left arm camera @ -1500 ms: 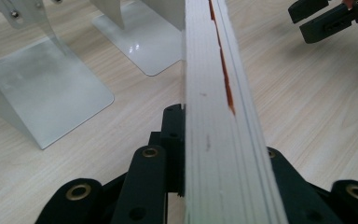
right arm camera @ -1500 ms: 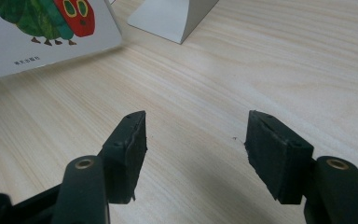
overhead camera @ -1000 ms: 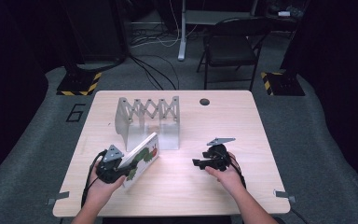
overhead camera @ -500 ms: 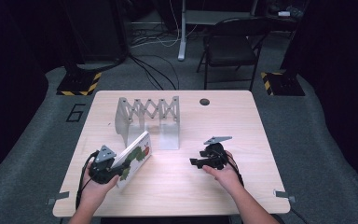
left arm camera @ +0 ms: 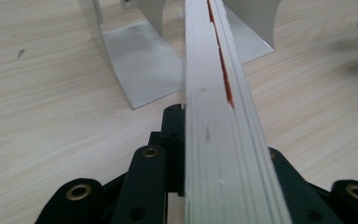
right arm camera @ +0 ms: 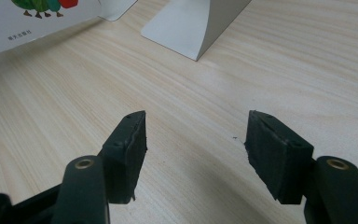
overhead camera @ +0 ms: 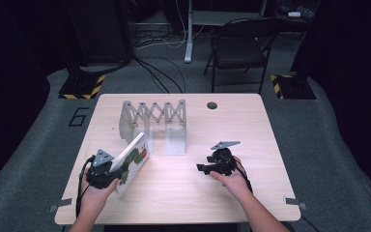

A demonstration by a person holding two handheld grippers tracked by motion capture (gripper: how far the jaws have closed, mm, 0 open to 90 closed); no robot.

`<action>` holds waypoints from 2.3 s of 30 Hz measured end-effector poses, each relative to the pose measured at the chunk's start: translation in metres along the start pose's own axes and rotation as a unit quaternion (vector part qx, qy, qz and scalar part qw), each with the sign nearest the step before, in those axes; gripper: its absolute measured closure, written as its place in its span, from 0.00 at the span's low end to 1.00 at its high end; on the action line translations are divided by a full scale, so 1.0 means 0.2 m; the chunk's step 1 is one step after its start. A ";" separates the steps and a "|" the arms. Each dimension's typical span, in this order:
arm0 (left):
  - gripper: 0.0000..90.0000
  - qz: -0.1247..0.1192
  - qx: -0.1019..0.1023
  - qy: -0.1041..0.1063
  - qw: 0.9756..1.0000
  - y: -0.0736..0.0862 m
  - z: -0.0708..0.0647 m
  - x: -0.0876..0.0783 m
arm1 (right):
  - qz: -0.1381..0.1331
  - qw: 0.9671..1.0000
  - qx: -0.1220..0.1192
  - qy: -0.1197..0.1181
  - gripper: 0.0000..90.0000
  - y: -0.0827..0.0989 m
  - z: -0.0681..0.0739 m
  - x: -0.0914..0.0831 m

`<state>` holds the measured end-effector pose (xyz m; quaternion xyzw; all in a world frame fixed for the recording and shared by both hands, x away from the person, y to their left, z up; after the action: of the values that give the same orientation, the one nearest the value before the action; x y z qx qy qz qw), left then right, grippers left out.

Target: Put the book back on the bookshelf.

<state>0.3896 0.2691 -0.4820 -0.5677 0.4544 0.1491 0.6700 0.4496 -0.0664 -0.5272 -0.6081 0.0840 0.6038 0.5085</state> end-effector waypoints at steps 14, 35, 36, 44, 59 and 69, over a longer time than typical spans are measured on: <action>0.85 -0.009 -0.032 -0.046 0.998 0.01 0.04 0.01 | 0.005 1.000 -0.005 -0.001 0.43 0.00 0.01 0.01; 0.84 -0.028 -0.059 -0.062 0.996 -0.11 0.05 0.10 | 0.007 1.000 0.005 0.000 0.43 0.01 0.01 0.01; 0.84 -0.033 -0.061 -0.067 0.995 -0.12 0.05 0.10 | 0.008 1.000 0.006 0.000 0.43 0.01 0.01 0.01; 0.84 -0.034 -0.066 -0.069 0.995 -0.20 0.05 0.13 | 0.004 1.000 -0.008 0.003 0.43 0.01 0.01 0.02; 0.84 -0.043 -0.084 -0.080 0.992 -0.33 0.07 0.16 | 0.007 1.000 -0.007 -0.001 0.43 0.01 0.02 0.03; 0.84 -0.038 -0.086 -0.088 0.992 -0.38 0.09 0.18 | 0.016 1.000 -0.011 -0.003 0.43 0.02 0.04 0.04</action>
<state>0.4705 0.2500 -0.4636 -0.6245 0.3571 0.2112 0.6617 0.4442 -0.0592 -0.5335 -0.6101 0.0854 0.6146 0.4927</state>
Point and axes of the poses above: each handheld gripper's, and its own axes: x roughly forward along the jaws, y roughly out of its underside, z roughly to its left, the point moved 6 cm from there along x, roughly forward along the jaws, and after that the axes turned 13 degrees about z, right-handed, at the moved point
